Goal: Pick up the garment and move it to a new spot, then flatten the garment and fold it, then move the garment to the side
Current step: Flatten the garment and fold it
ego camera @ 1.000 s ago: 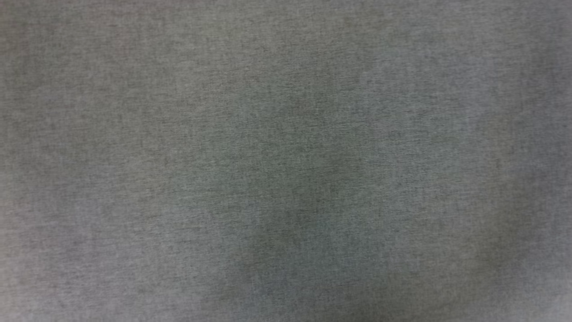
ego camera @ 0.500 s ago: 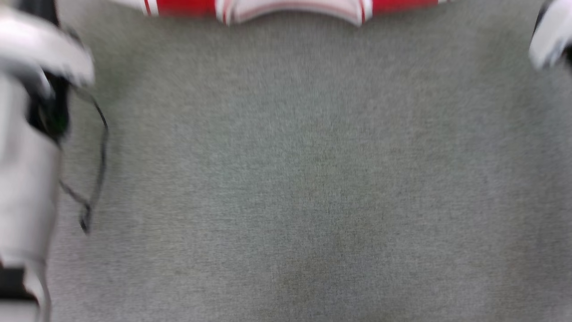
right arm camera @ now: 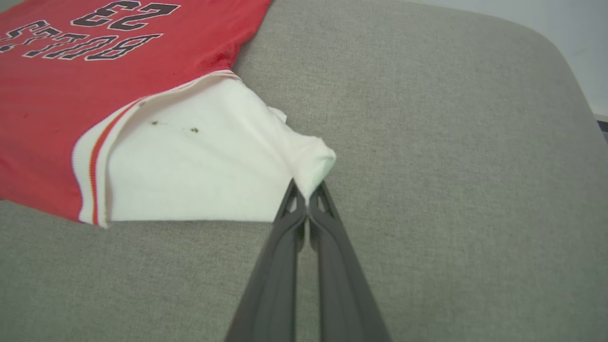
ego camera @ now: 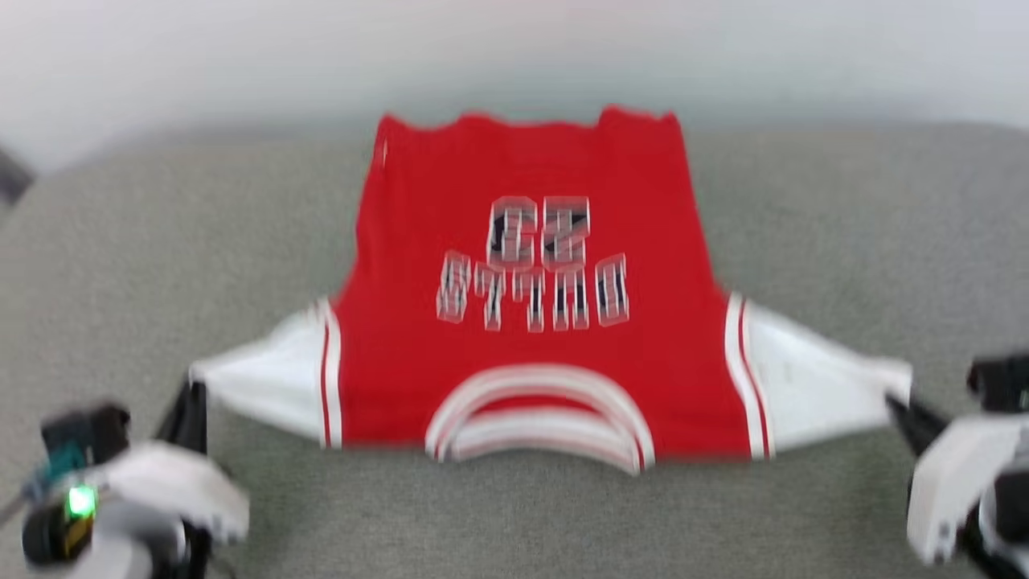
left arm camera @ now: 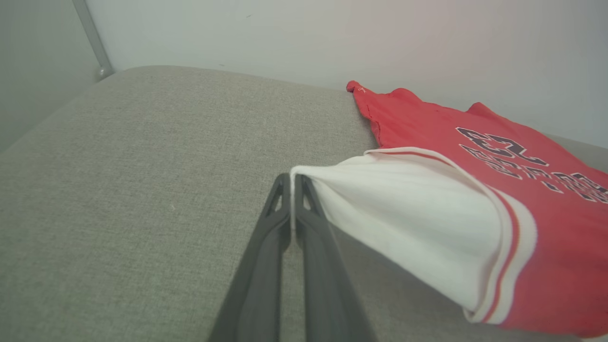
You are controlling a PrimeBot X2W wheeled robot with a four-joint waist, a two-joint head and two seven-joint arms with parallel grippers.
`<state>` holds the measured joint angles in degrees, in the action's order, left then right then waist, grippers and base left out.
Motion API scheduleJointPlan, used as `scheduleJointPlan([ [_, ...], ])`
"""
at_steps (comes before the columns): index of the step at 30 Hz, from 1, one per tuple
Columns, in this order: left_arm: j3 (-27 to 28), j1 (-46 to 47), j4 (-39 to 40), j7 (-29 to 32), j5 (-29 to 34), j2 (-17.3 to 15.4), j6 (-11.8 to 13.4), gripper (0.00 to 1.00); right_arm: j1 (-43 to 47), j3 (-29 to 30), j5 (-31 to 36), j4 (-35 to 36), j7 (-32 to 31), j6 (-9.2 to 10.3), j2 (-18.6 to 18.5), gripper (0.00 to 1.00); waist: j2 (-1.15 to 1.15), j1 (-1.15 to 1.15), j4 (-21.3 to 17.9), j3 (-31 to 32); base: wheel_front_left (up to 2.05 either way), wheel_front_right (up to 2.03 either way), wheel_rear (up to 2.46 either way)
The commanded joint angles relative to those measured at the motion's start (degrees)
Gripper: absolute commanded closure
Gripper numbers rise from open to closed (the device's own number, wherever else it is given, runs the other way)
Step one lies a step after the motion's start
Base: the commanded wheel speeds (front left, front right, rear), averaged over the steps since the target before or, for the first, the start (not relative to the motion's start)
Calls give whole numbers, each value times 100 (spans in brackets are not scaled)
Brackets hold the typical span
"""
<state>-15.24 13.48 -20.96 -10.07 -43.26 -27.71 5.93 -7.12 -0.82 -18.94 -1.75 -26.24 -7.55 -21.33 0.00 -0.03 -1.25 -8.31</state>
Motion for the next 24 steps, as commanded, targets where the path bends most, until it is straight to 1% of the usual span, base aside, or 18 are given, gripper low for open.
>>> scheduleJointPlan([
  [1,57,-423,314,107,-75,-65,204,100,380,148,35,230,-169,11,93,100,0,3,-32,443,0,0,0],
  [5,73,-1681,1359,539,-217,-159,790,100,1527,461,161,807,-567,11,447,100,0,3,-68,685,0,0,0],
  [8,13,-2477,1898,808,-343,-125,1116,100,2206,614,231,1014,-761,10,720,100,0,3,-63,802,0,0,0],
  [11,-28,-2934,2254,921,-404,-82,1311,100,2648,700,277,1037,-894,10,942,100,0,3,-60,821,0,0,0],
  [13,-71,-3099,2405,962,-409,-59,1389,100,2788,697,271,963,-954,10,1078,100,0,3,-63,824,0,0,0],
  [14,-83,-3146,2475,971,-423,-32,1428,100,2805,711,245,923,-965,9,1130,95,0,3,-68,814,0,0,0],
  [15,-94,-3165,2520,982,-400,-35,1447,100,2791,703,271,866,-977,9,1130,80,0,3,-74,808,0,0,0],
  [16,-126,-3155,2576,995,-376,-32,1457,100,2744,674,274,815,-987,9,1145,50,0,3,-75,801,0,0,0],
  [17,-133,-3110,2636,987,-379,-9,1463,100,2634,641,250,804,-919,9,1156,0,0,3,-80,778,0,0,0],
  [21,-186,-2901,2800,1006,-298,-29,1446,100,2083,639,208,683,-653,8,1127,0,0,3,-84,627,0,0,0],
  [24,-200,-2684,2932,975,-214,-57,1418,100,1439,846,172,438,-324,9,1108,0,0,3,-32,392,0,0,0],
])
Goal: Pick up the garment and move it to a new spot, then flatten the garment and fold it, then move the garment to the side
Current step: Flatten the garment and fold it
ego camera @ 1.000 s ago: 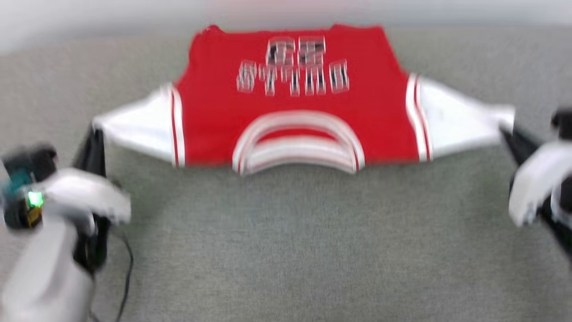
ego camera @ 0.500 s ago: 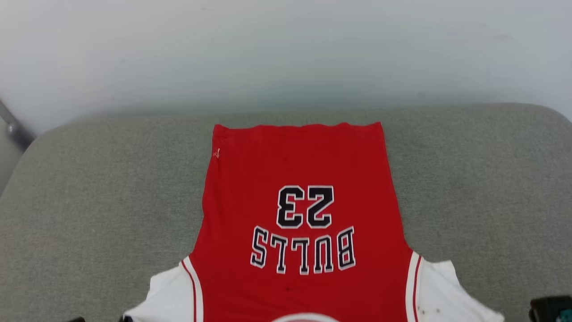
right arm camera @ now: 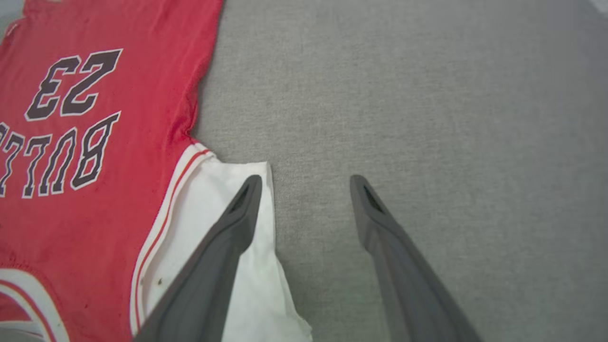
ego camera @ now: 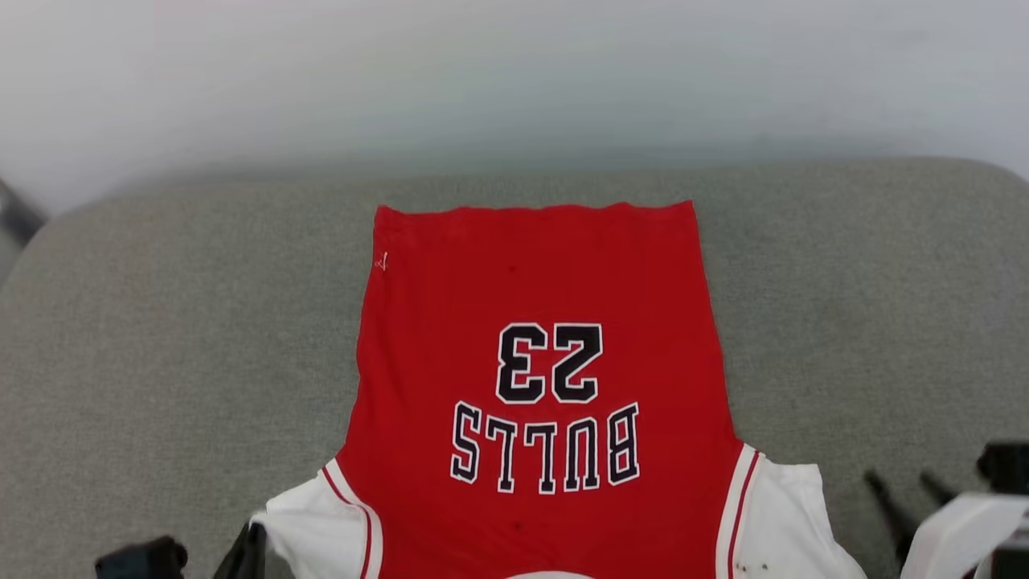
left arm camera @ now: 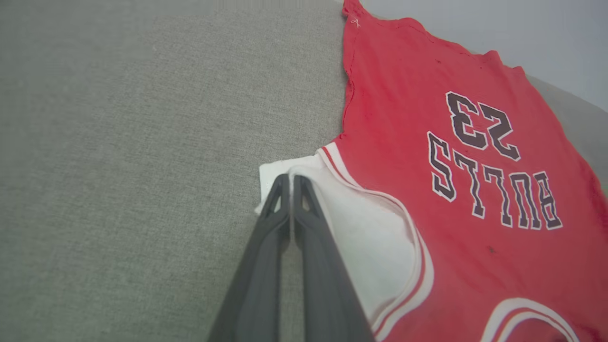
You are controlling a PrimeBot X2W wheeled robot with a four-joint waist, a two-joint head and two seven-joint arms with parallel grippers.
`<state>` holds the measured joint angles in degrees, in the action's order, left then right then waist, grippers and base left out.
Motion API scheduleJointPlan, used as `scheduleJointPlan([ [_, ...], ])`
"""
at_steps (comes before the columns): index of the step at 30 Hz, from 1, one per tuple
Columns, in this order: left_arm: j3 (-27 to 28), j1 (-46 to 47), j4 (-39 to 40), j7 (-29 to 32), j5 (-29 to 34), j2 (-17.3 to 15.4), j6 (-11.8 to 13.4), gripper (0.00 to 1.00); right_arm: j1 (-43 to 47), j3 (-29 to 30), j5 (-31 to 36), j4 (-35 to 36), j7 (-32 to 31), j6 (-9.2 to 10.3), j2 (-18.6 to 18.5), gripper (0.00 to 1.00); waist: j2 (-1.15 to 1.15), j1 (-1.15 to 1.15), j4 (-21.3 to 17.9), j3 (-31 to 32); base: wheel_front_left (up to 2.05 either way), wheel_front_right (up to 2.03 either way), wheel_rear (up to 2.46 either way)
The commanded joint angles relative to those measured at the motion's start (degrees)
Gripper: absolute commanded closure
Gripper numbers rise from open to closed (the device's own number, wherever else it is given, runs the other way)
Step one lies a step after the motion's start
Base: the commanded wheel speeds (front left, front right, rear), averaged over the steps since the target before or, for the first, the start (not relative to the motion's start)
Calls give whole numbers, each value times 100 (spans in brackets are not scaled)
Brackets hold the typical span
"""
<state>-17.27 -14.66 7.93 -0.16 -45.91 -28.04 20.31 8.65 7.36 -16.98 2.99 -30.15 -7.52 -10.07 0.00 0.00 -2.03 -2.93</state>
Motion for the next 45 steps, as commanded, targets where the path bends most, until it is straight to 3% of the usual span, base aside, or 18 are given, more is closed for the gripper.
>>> scheduleJointPlan([
  [1,-3,226,105,-24,87,-41,-36,100,-415,122,5,-130,212,5,-33,0,0,0,78,-268,0,0,0],
  [7,-79,948,422,-76,335,-71,-152,100,-2405,388,22,-1155,853,5,-70,0,0,0,339,-1105,0,0,0],
  [12,-217,1580,579,-148,528,18,-307,100,-4081,294,57,-2224,755,4,-212,0,0,0,661,-1741,0,0,0],
  [23,-593,2502,651,-305,761,311,-651,100,-6749,358,428,-4012,-1091,4,-386,0,0,0,1283,-2746,0,0,0],
  [32,-730,2801,446,-417,738,487,-825,100,-7003,563,817,-4932,-1888,4,-162,0,0,0,1473,-3061,0,0,0],
  [33,-749,2811,370,-422,716,503,-860,100,-6903,630,882,-5173,-2134,4,-84,55,0,0,1487,-3048,0,0,0],
  [34,-749,2811,370,-422,716,503,-860,100,-6903,630,882,-5173,-2134,4,-84,55,0,0,1487,-3048,0,0,0],
  [35,-759,2816,332,-431,704,512,-868,100,-6876,645,905,-5236,-2213,4,-52,75,0,0,1493,-3031,0,0,0],
  [36,-767,2823,298,-441,700,519,-880,100,-6873,661,933,-5261,-2254,3,-53,100,0,0,1500,-3008,0,0,0],
  [43,-766,2677,70,-420,623,487,-881,100,-7066,229,1080,-4774,-1901,4,-467,100,0,0,1427,-2645,0,0,0],
  [44,-758,2629,16,-412,602,468,-867,100,-7072,97,1099,-4676,-1849,4,-547,100,0,0,1396,-2532,0,0,0],
  [45,-703,2388,-122,-355,531,382,-790,100,-6824,-382,955,-4213,-1824,5,-856,100,0,0,1249,-2049,0,0,0],
])
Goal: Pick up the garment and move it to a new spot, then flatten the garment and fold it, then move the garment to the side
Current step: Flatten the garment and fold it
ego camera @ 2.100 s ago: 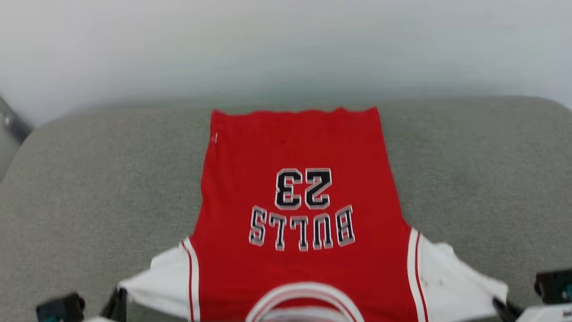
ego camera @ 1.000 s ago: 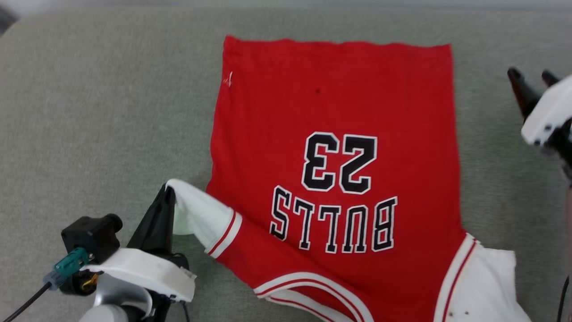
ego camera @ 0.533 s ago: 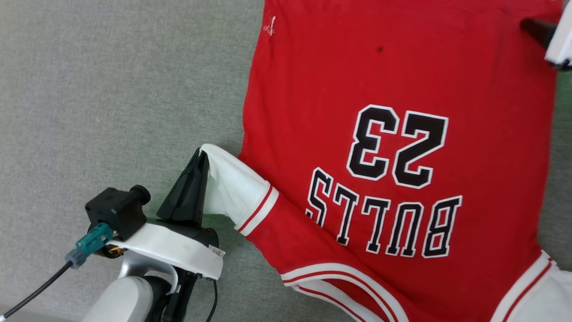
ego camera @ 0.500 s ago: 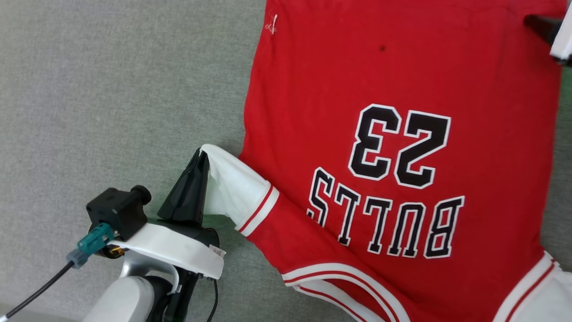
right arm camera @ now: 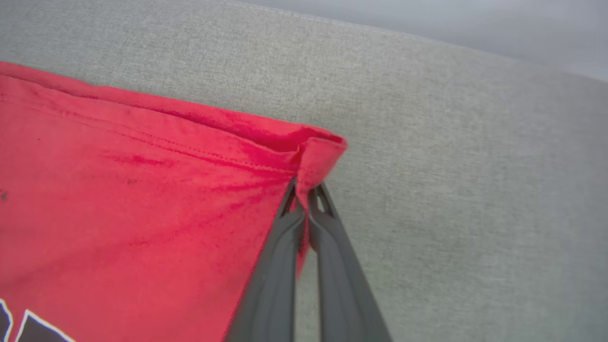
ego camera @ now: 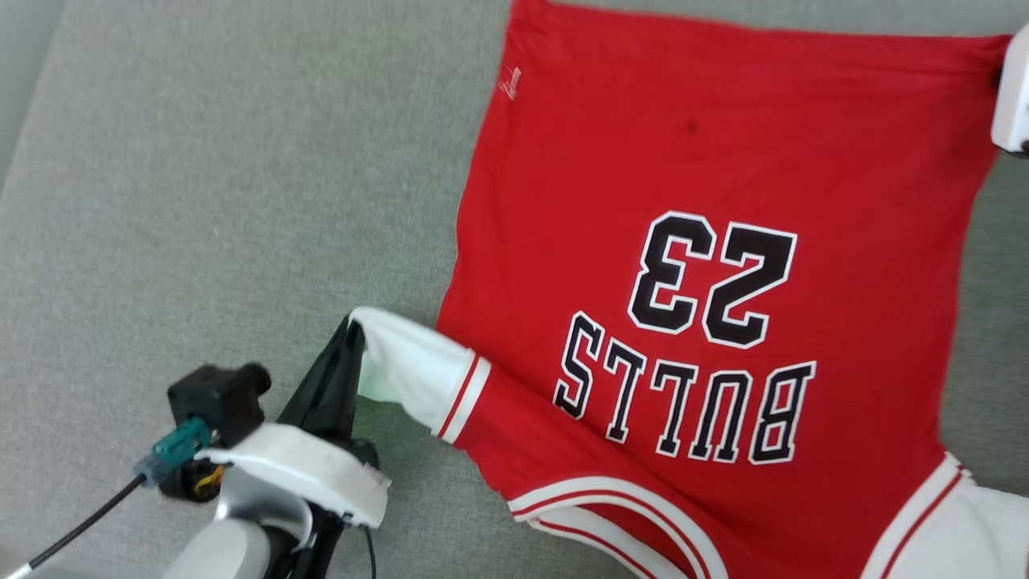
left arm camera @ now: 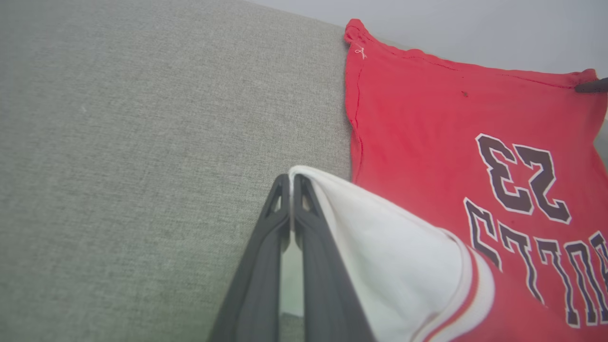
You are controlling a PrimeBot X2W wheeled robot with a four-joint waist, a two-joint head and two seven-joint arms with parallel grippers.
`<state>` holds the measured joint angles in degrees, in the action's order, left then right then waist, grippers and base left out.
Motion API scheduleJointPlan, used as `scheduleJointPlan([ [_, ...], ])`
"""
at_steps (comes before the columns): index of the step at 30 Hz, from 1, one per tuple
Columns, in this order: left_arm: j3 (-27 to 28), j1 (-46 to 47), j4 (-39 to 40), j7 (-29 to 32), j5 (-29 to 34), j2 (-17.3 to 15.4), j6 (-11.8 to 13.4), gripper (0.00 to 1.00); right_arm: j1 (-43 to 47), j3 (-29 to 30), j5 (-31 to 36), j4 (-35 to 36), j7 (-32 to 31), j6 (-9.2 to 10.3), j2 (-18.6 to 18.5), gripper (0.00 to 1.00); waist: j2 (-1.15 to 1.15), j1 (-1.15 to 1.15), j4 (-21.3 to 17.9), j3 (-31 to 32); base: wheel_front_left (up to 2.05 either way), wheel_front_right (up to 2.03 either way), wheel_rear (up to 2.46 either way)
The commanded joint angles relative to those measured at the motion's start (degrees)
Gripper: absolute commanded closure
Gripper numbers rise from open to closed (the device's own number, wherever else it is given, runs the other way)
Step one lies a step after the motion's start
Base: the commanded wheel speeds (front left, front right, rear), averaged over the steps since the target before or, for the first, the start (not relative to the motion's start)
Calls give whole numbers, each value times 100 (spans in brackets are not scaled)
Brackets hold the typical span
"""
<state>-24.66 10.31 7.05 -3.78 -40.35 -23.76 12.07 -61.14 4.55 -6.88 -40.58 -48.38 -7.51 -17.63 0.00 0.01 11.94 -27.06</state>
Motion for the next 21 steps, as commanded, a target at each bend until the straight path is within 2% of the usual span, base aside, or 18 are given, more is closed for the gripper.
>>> scheduleJointPlan([
  [1,54,-192,-61,27,-48,-74,67,100,311,-214,-107,285,-26,4,-209,100,0,-1,-201,502,0,0,0],
  [2,54,-192,-61,27,-48,-74,67,100,311,-214,-107,285,-26,4,-209,100,0,-1,-201,502,0,0,0],
  [6,114,-554,-73,118,-78,-191,276,100,1115,-483,-459,1079,-222,5,-694,100,0,-1,-445,1048,0,0,0],
  [9,190,-904,-57,187,-163,-279,426,100,2091,-451,-671,1654,-472,5,-995,100,0,-1,-656,1502,0,0,0],
  [13,265,-1376,42,311,-279,-403,623,100,3611,-175,-873,2353,-893,5,-1140,100,0,-1,-935,1996,0,0,0],
  [18,323,-1778,141,494,-355,-573,820,100,5557,358,-1020,3151,-1269,4,-744,100,0,-1,-1203,2360,0,0,0],
  [21,350,-1960,155,589,-420,-618,900,100,6534,602,-1105,3512,-1434,5,-345,100,0,-1,-1314,2482,0,0,0],
])
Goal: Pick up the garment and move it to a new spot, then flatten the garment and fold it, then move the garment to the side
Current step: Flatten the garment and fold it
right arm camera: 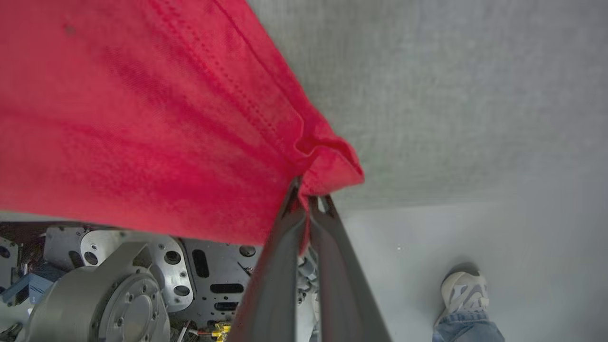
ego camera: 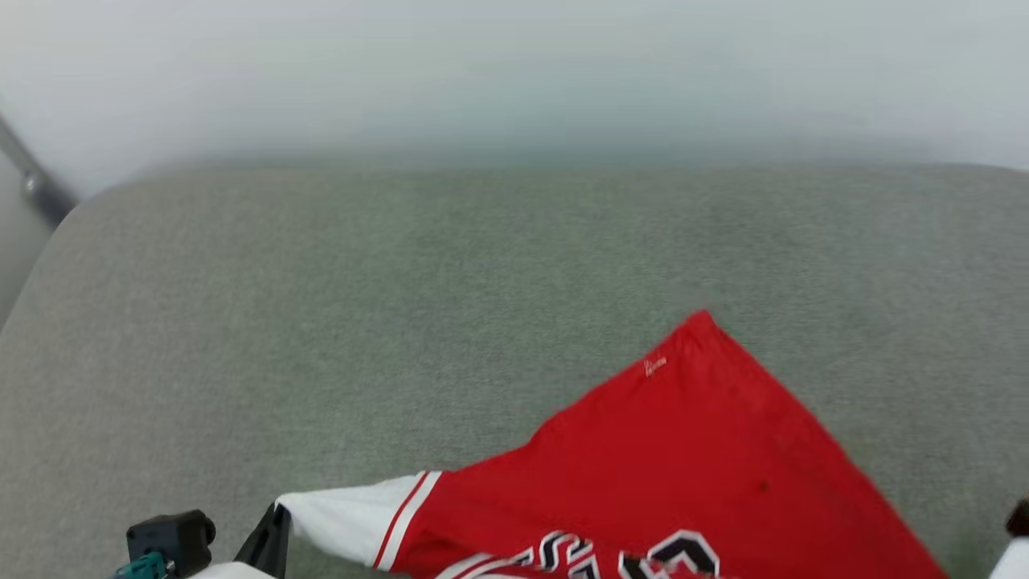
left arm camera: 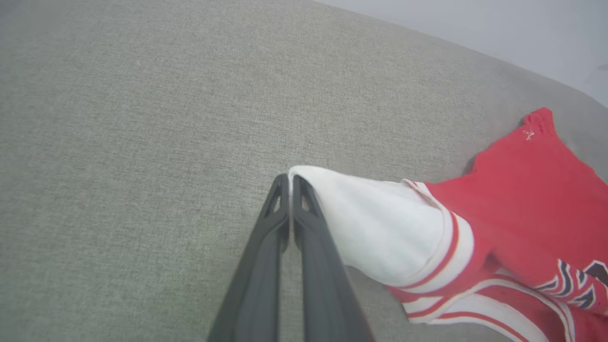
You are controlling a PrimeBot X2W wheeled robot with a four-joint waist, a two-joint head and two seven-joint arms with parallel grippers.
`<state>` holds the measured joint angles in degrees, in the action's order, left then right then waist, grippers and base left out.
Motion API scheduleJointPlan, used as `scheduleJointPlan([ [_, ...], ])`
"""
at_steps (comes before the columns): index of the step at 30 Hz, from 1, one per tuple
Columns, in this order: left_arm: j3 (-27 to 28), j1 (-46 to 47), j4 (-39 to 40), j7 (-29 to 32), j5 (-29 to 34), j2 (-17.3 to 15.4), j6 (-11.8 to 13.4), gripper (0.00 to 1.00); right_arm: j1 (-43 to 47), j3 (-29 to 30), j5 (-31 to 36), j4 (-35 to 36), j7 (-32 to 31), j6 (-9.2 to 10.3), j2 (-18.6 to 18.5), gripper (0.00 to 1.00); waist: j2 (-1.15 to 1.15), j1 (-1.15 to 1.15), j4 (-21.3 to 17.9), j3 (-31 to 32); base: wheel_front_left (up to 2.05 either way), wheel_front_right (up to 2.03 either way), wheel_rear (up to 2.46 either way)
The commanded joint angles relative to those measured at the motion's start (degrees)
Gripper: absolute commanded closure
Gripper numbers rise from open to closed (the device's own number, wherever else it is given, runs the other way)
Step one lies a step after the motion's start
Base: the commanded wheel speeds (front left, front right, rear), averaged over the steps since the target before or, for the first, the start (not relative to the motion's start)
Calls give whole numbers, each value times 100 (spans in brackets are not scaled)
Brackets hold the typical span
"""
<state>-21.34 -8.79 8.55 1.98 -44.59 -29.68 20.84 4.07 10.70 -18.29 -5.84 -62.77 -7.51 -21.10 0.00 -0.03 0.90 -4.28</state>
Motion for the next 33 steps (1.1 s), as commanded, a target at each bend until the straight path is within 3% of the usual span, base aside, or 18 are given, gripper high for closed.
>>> scheduleJointPlan([
  [1,28,-80,10,24,-12,-35,43,100,261,54,37,140,6,4,111,100,0,3,-238,225,0,0,0],
  [2,28,-110,14,43,-36,-39,45,100,482,163,-27,198,3,6,313,100,0,3,-254,243,0,0,0],
  [3,25,-143,5,69,-49,-39,58,100,691,249,-54,254,8,5,475,91,0,3,-267,269,0,0,0],
  [4,25,-179,-3,73,-58,-39,74,100,833,290,-21,325,73,4,554,60,0,3,-283,287,0,0,0],
  [5,26,-197,-3,78,-75,-39,79,100,935,343,-24,379,165,5,658,0,0,3,-297,304,0,0,0],
  [10,52,-287,39,101,-111,-59,131,100,930,506,-57,542,953,4,953,0,0,3,-351,328,0,0,0],
  [17,95,7,202,62,-36,-88,115,100,-37,508,-111,346,2865,4,986,0,0,3,-321,-56,0,0,0],
  [21,126,211,330,-38,47,-72,108,100,-804,356,-251,159,3523,4,952,0,0,3,-259,-431,0,0,0],
  [26,57,550,512,-116,172,1,46,100,-1690,-110,-367,132,3297,4,671,0,0,3,-86,-961,0,0,0],
  [33,-103,1045,545,-166,303,118,-100,100,-2588,-913,-605,194,1683,4,539,0,0,3,166,-1499,0,0,0],
])
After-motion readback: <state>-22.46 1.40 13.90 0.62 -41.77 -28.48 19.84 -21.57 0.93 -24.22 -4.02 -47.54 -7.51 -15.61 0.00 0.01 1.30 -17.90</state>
